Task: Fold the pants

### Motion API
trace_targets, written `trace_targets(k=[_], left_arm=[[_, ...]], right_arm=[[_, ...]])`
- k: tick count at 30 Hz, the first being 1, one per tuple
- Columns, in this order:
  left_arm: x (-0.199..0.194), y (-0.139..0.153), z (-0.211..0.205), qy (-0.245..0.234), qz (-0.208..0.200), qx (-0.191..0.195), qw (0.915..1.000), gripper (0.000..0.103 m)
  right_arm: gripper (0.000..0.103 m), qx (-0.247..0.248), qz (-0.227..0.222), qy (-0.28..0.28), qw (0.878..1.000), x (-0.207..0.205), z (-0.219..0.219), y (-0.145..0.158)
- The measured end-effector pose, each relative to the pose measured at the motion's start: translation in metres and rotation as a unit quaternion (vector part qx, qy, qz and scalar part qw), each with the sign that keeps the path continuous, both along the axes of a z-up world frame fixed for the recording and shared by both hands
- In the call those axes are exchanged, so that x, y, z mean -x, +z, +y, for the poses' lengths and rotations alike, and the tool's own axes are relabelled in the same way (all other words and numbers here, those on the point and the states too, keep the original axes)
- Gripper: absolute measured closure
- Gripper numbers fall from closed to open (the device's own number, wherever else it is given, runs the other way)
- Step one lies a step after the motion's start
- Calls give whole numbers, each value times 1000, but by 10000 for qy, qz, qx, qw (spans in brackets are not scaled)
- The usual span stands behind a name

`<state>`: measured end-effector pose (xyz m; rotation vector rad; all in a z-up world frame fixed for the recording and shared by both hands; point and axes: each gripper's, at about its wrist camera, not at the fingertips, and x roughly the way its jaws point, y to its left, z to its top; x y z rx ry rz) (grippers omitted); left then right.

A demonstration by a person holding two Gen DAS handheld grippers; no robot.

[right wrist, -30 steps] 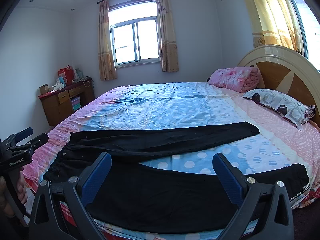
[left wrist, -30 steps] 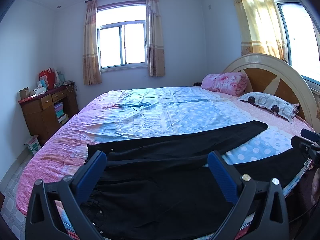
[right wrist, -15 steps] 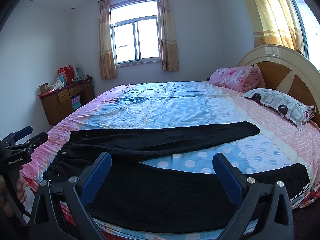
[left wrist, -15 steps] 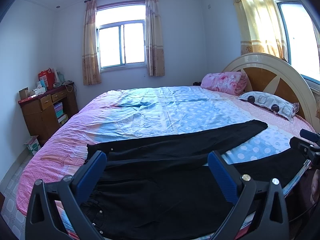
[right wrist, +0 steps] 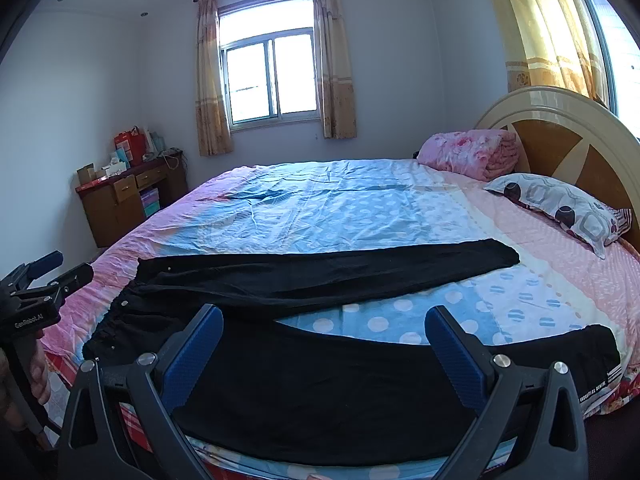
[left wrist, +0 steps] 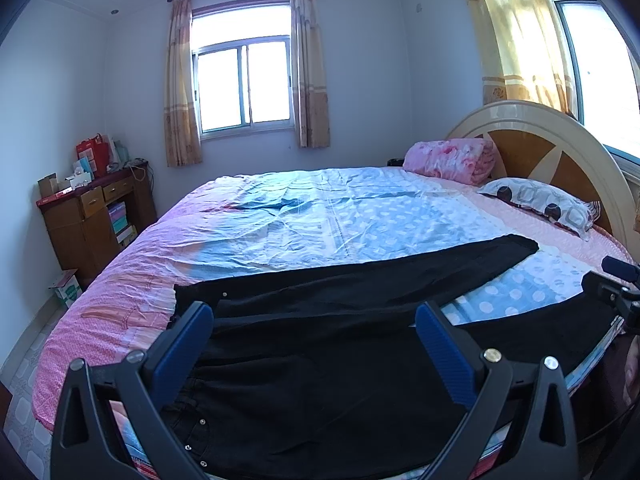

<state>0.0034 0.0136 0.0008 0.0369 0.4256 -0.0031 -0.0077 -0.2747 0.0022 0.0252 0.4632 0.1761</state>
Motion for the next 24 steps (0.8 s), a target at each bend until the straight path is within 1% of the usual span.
trace_targets(k=[4, 8, 11, 13, 15, 16, 17, 18, 19, 20, 21, 22, 23, 24], left_arm=[[-11, -13, 4, -15, 152, 39, 9999, 0], [-22, -32, 2, -35, 304, -27, 9995, 0], [-35, -51, 3, -144, 591, -80, 9981, 0], [-45, -60, 13, -97, 757, -135, 9970, 0], [-58, -67, 29, -43, 895, -196, 9958, 0], [-70, -72, 45, 42, 1072, -307, 9938, 0], [-77, -74, 55, 140, 1150, -386, 9925, 0], [-87, -76, 70, 302, 1199, -509, 9910, 0], [-101, -78, 92, 573, 1240, -663, 9884, 0], [-112, -78, 109, 745, 1284, -697, 9865, 0], [-121, -78, 123, 866, 1320, -671, 9852, 0], [-138, -77, 147, 992, 1368, -507, 9843, 0], [-148, -77, 160, 1007, 1411, -366, 9842, 0], [-162, -79, 175, 1054, 1461, -212, 9834, 0]], right_arm=[[1, 49, 58, -33, 10000, -5, -3, -5], [1, 101, 229, 11, 9997, -18, -6, -20], [1, 75, 422, 186, 9989, -28, -10, -35], [1, 2, 571, 331, 9978, -36, -18, -42], [1, 24, 631, 245, 9977, -47, -35, -43], [1, 79, 669, 210, 9975, -55, -44, -43], [1, 190, 723, 162, 9971, -64, -54, -42], [1, 353, 777, 62, 9963, -76, -66, -41], [1, 474, 806, -33, 9956, -86, -76, -40], [1, 594, 849, -157, 9945, -99, -87, -40], [1, 671, 958, -331, 9926, -117, -103, -40], [1, 636, 1036, -432, 9916, -131, -115, -40], [1, 555, 1086, -487, 9913, -140, -125, -40], [1, 339, 1183, -592, 9906, -156, -140, -41]])
